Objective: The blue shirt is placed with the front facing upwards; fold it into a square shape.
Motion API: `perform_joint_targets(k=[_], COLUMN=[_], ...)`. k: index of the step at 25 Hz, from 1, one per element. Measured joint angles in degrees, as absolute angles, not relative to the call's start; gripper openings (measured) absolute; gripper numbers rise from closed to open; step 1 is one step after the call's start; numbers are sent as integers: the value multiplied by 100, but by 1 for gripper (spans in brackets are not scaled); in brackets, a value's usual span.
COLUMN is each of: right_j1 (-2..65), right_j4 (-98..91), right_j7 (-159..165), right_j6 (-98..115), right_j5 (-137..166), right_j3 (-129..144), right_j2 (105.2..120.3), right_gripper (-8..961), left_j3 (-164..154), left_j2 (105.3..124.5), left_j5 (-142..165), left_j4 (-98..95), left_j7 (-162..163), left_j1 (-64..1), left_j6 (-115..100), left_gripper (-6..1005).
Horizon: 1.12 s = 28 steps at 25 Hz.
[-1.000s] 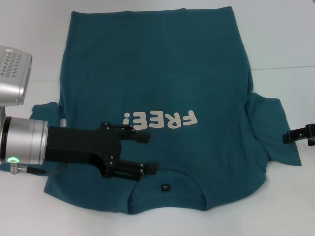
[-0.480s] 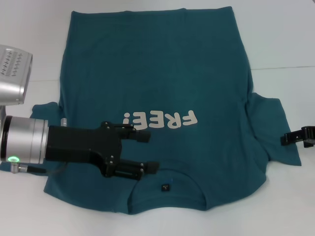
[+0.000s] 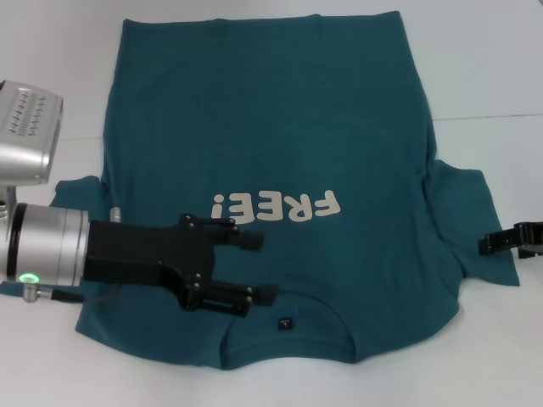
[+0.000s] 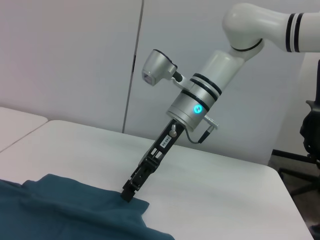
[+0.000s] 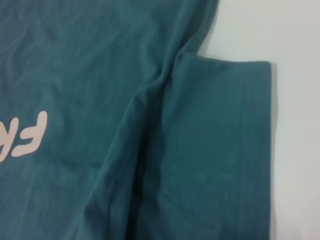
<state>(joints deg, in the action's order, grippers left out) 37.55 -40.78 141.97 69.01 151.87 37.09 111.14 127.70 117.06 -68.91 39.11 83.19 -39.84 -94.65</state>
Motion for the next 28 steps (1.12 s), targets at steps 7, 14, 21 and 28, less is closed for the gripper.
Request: perform_joint_targets(k=[7, 14, 21, 28], right_j1=[3754, 3771, 3808, 3835], right_j4=[-4038, -4024, -4007, -4007], right_j7=[14154, 14150, 14150, 14176], right_j6=[6870, 6819, 6811, 6804], right_j5=[15187, 15187, 15187, 15187], right_j3=[3716, 3718, 3725, 3777], right_j2=[11130, 11136, 11136, 11135], right_gripper=[825, 825, 824, 820], left_j3=[12770, 12771, 12771, 12771], left_j2=[11737, 11735, 11733, 11732], left_j5=[-6865, -6863, -6851, -6846], left_j4=[3911, 3911, 3911, 3911], left_j7=[8321, 8323, 8324, 8319], left_j1=[-3984, -3981, -4020, -4034], left_j6=[-9466, -9466, -9466, -9466], left_gripper=[828, 828, 828, 828])
